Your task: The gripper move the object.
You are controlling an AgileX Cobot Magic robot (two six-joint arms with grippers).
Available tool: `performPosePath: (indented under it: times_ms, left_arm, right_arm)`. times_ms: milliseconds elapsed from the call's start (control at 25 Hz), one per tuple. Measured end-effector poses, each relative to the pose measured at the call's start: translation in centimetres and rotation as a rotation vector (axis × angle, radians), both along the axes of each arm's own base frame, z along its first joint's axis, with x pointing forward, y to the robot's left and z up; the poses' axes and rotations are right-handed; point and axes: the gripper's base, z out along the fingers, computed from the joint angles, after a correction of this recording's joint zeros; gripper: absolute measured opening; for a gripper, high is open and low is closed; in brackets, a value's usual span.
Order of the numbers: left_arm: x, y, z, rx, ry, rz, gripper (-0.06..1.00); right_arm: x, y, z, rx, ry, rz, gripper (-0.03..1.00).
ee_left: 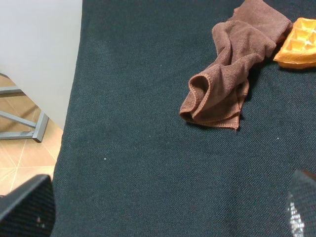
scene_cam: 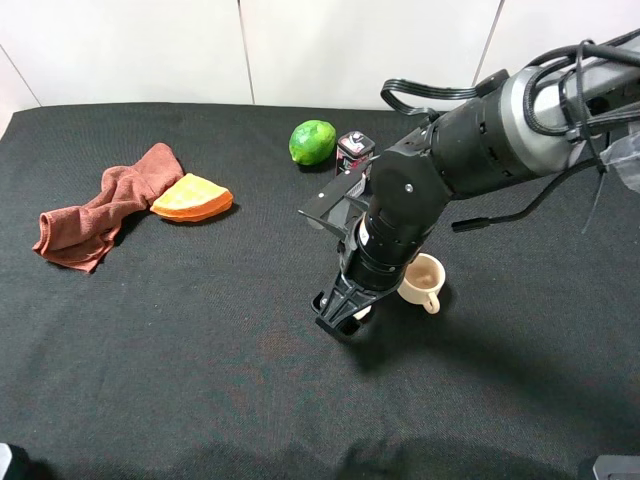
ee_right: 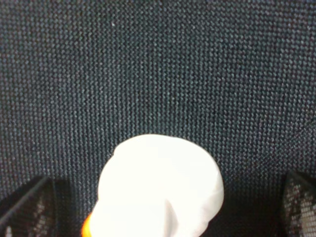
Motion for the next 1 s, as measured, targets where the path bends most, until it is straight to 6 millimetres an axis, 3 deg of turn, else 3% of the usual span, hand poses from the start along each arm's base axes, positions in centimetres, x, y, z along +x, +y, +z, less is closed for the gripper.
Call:
performPosePath:
  times_ms: [240,1000]
  left_arm:
    - [0.0,0.0,0.0,0.0,0.0,0.0,0.99]
    - [0.0,0.0,0.0,0.0,0.0,0.0,0.99]
  right_arm:
    - [0.0,0.0,0.5,0.009,-0.009,0.001,0.69]
    - [-0.6,-1.4,6.9,0.041,-0.103,-0.005,0.69]
